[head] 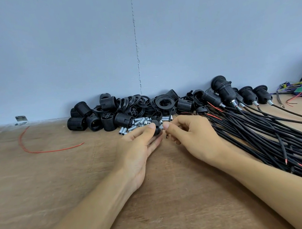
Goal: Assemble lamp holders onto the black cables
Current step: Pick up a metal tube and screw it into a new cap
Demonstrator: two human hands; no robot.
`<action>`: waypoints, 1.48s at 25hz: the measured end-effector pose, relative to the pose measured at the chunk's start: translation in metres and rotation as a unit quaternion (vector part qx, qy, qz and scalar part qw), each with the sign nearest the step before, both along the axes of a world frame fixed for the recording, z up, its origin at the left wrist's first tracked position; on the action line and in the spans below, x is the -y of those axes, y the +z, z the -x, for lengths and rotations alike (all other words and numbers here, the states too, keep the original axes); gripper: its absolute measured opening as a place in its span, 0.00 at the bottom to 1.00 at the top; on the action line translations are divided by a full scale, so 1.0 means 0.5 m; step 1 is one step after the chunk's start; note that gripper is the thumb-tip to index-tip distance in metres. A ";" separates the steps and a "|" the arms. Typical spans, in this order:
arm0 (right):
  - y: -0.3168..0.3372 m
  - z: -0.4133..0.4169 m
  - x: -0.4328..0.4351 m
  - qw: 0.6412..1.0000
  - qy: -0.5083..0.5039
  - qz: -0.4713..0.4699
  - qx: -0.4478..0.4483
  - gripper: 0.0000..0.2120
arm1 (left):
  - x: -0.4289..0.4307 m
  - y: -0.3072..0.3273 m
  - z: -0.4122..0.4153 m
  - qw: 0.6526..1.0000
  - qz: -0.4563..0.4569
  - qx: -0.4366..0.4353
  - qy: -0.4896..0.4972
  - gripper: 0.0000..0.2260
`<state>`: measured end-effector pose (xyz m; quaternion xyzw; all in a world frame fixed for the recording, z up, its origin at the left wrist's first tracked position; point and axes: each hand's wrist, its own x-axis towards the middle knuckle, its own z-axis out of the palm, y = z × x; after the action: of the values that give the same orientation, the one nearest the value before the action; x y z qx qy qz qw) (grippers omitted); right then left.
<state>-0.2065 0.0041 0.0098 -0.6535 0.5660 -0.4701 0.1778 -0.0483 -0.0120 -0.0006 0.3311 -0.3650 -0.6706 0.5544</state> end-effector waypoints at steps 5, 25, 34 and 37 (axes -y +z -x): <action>0.000 -0.001 0.000 0.999 0.006 -0.047 -0.015 0.26 | -0.001 -0.005 0.003 0.999 0.026 0.031 0.000 0.05; -0.009 0.017 0.012 0.997 0.028 -0.037 -0.058 0.15 | 0.005 -0.008 0.008 0.998 0.012 0.050 0.038 0.05; -0.022 0.023 0.018 0.997 0.025 -0.017 -0.076 0.13 | 0.002 -0.008 0.013 0.996 0.031 0.074 0.035 0.10; -0.022 0.025 0.020 0.995 0.032 0.010 -0.093 0.06 | 0.002 -0.010 0.011 0.994 0.041 0.091 0.036 0.08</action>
<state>-0.2188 -0.0059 -0.0013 -0.7134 0.5544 -0.4074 0.1330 -0.0540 -0.0130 -0.0056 0.3801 -0.4290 -0.6022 0.5558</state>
